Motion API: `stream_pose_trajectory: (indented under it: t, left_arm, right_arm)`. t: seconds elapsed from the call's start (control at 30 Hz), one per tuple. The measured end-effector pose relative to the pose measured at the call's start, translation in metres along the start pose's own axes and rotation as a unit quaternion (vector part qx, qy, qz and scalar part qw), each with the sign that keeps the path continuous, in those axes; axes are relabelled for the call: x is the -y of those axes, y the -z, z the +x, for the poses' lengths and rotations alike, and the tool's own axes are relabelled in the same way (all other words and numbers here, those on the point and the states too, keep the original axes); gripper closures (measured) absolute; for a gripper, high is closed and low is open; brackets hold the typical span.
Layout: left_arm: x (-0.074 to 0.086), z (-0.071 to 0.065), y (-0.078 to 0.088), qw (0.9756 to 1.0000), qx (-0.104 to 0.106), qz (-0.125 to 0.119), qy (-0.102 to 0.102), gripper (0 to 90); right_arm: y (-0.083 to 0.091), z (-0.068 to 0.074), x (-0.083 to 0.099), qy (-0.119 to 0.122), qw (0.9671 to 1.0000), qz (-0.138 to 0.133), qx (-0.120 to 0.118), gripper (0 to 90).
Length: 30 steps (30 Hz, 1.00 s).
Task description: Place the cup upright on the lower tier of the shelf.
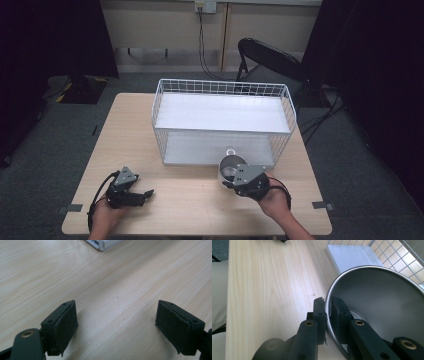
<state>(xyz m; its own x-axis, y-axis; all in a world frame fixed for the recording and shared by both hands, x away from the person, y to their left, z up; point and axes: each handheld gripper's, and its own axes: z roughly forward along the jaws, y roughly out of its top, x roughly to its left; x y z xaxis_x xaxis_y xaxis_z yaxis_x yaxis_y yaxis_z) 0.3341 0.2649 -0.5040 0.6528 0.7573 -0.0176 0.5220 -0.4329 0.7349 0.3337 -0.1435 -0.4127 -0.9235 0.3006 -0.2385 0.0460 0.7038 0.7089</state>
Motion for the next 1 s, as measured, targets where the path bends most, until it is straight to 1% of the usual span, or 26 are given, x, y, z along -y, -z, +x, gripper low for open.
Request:
stream_pose_trajectory:
  t: [0.03,0.33,0.57,0.8,1.0]
  left_arm:
    - [0.000,0.000,0.000,1.0000,0.000,0.000,0.000,17.1]
    - [0.000,0.000,0.000,1.0000,0.000,0.000,0.000,17.0]
    - [0.000,0.000,0.000,1.0000,0.000,0.000,-0.001,16.9]
    - [0.000,0.000,0.000,1.0000,0.000,0.000,-0.001,16.9]
    - [0.000,0.000,0.000,1.0000,0.000,0.000,-0.001,16.8]
  right_arm:
    - [0.001,-0.003,0.001,0.001,1.0000,0.000,0.006,82.1]
    - [0.004,-0.011,0.002,-0.002,0.9998,-0.004,0.019,82.1]
    - [0.004,-0.017,0.003,0.006,0.9993,-0.007,0.036,82.1]
    - [0.002,-0.022,0.002,0.007,0.9993,-0.004,0.037,82.1]
    - [0.000,-0.026,0.001,0.012,0.9989,-0.002,0.044,82.1]
